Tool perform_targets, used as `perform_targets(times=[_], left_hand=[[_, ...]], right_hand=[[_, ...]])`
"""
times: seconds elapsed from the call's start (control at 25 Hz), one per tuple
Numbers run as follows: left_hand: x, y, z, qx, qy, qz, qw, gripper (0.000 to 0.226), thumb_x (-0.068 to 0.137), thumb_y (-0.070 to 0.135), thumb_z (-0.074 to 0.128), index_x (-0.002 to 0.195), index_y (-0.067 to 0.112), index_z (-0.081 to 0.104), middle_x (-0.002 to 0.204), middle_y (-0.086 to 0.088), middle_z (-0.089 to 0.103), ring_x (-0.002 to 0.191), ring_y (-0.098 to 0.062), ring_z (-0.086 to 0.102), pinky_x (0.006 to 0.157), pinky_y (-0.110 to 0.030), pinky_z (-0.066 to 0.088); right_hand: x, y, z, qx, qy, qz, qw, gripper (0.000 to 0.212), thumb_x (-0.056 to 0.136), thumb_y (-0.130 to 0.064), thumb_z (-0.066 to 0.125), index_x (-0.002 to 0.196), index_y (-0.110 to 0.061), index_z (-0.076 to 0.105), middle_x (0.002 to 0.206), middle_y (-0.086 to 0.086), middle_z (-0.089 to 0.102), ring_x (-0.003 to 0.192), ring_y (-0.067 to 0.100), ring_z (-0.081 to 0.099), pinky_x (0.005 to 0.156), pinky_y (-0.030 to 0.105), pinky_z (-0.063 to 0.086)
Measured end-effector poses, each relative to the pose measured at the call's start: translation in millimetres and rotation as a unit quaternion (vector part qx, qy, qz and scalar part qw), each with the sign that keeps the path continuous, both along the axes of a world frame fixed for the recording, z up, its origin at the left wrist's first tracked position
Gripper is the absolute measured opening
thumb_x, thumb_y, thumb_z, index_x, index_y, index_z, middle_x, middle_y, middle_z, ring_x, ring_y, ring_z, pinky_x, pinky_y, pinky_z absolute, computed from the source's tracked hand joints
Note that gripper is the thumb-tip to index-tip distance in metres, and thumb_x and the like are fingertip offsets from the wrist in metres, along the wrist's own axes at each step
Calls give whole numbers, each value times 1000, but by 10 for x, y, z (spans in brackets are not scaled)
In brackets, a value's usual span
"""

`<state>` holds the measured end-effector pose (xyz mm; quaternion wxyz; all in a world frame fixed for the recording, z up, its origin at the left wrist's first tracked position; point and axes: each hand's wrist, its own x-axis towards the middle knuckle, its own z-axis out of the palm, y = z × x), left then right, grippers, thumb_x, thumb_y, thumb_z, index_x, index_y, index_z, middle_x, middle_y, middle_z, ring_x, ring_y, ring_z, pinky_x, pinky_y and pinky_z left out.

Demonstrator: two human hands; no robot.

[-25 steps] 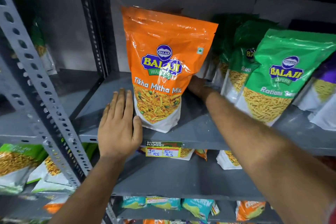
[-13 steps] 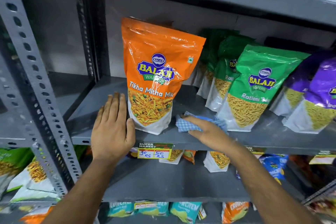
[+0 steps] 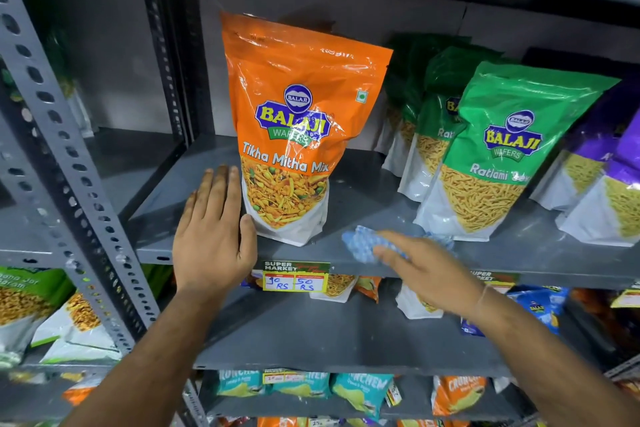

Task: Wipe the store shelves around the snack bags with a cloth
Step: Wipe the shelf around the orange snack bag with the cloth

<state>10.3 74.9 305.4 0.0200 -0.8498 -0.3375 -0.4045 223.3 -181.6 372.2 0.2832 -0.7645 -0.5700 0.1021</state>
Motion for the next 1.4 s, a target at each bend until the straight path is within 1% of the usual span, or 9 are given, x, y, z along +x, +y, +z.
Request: perform_targets(times=[0.16, 0.32, 0.52, 0.68, 0.76, 1.0, 1.16, 1.24, 1.4], left_hand=[[7, -8, -5, 7, -4, -1, 1000, 69, 108, 35, 30, 172, 11, 27, 177, -15, 36, 167, -35, 28, 132, -56, 29], [2, -12, -7, 5, -9, -6, 1000, 69, 108, 35, 30, 173, 11, 26, 177, -16, 36, 167, -35, 29, 132, -58, 29], [-8, -20, 0, -6, -12, -4, 1000, 70, 107, 34, 32, 173, 11, 25, 177, -16, 35, 167, -35, 28, 133, -55, 27], [-12, -20, 20, -6, -6, -12, 1000, 70, 107, 35, 30, 173, 10, 24, 178, -15, 34, 168, -34, 27, 134, -54, 25], [-19, -24, 11, -10, -7, -14, 1000, 70, 108, 35, 29, 173, 10, 24, 178, -15, 34, 168, -34, 26, 134, -54, 25], [-32, -11, 29, -23, -8, -19, 1000, 72, 106, 36, 28, 173, 11, 24, 179, -16, 31, 168, -33, 25, 134, -56, 26], [-22, -43, 55, -29, -13, -29, 999, 72, 106, 36, 28, 174, 14, 22, 181, -15, 26, 167, -36, 27, 133, -56, 26], [-42, -35, 43, -32, -12, -37, 999, 72, 106, 37, 27, 174, 13, 21, 180, -16, 27, 167, -37, 27, 133, -58, 27], [-66, -39, 60, -44, -26, -48, 998, 73, 107, 36, 27, 174, 11, 19, 180, -18, 26, 167, -36, 27, 133, -59, 29]], right_hand=[[297, 542, 201, 136, 44, -133, 981, 27, 105, -34, 45, 115, -18, 64, 108, 5, 73, 96, 14, 65, 92, 34, 48], [372, 872, 36, -25, 16, -118, 993, 40, 101, -49, 43, 124, -22, 61, 122, 10, 71, 114, 27, 65, 99, 46, 49], [-215, 114, -169, 17, -34, -38, 999, 45, 100, -54, 40, 142, -37, 46, 141, -10, 60, 131, 7, 53, 109, 32, 43], [-268, -176, 48, 77, 4, -80, 994, 21, 103, -43, 45, 115, -34, 59, 87, -7, 71, 82, 3, 65, 79, 36, 53], [-74, 14, 189, 136, -37, -146, 979, 22, 104, -36, 45, 117, -25, 60, 79, -5, 69, 76, -2, 63, 72, 26, 50], [-465, 318, -313, 37, -157, -136, 977, 44, 100, -47, 40, 138, -27, 53, 134, 2, 66, 122, 22, 59, 103, 38, 47], [-999, -150, -324, 107, -192, -79, 972, 45, 103, -40, 39, 144, -25, 49, 144, -7, 58, 131, 8, 55, 108, 30, 45], [-790, -123, -209, 148, -163, -174, 960, 46, 103, -40, 39, 146, -27, 44, 149, -7, 54, 132, 7, 52, 110, 29, 44], [-571, 219, -58, 91, -100, -236, 962, 41, 103, -39, 42, 142, -25, 47, 139, 6, 62, 126, 26, 59, 102, 40, 49]])
